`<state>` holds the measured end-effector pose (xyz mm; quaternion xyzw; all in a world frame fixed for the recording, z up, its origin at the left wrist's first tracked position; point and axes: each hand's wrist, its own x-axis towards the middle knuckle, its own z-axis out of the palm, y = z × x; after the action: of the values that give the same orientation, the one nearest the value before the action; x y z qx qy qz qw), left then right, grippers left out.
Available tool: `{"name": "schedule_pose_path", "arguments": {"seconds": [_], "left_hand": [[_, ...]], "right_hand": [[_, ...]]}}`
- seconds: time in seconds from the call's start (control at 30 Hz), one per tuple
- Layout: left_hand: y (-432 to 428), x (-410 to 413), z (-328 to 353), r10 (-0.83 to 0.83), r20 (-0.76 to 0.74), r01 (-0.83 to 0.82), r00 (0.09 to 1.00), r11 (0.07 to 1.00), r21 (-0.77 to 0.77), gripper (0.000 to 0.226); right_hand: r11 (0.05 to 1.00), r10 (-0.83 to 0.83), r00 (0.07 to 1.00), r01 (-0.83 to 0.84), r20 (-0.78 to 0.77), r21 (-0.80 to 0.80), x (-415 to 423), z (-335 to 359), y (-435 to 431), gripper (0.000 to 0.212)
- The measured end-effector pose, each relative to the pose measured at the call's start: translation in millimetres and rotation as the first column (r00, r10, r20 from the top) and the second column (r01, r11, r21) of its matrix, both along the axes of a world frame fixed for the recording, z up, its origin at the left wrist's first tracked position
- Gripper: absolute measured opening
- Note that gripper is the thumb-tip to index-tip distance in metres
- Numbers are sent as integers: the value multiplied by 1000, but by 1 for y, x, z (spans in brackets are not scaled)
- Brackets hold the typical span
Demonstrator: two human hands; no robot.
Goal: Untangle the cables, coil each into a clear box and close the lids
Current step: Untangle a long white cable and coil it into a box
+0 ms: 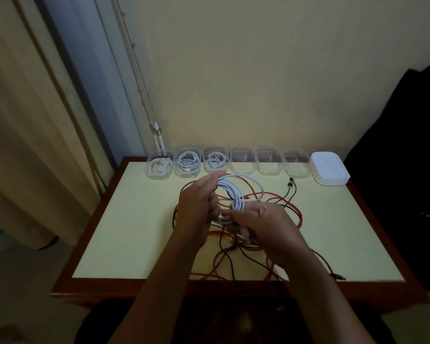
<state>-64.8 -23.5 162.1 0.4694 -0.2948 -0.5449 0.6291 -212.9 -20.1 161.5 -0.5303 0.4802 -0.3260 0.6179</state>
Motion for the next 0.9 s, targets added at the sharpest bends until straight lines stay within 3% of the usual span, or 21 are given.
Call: {"name": "schedule_pose_path", "arguments": {"seconds": [0.17, 0.27, 0.6, 0.77, 0.9], "left_hand": [[0, 4, 0, 22, -15, -23, 1000, 999, -37, 25], [-3, 19, 8, 54, -39, -57, 998, 995, -77, 27], [-7, 48, 24, -62, -192, 43, 979, 994, -104, 26], [-9, 43, 30, -94, -425, 67, 900, 995, -78, 23], [-11, 40, 32, -96, -498, 60, 862, 994, -88, 18]], "right_hand": [[968, -46, 947, -36, -319, -248, -13, -4, -10, 15], [927, -199, 927, 74, -317, -367, -30, -13, -20, 12], [789, -548, 724, 280, -420, -547, -84, -30, -60, 16], [735, -592, 703, 270, -394, -622, -84, -33, -58, 4], [738, -495, 749, 96, -439, -668, -77, -41, -47, 8]]}}
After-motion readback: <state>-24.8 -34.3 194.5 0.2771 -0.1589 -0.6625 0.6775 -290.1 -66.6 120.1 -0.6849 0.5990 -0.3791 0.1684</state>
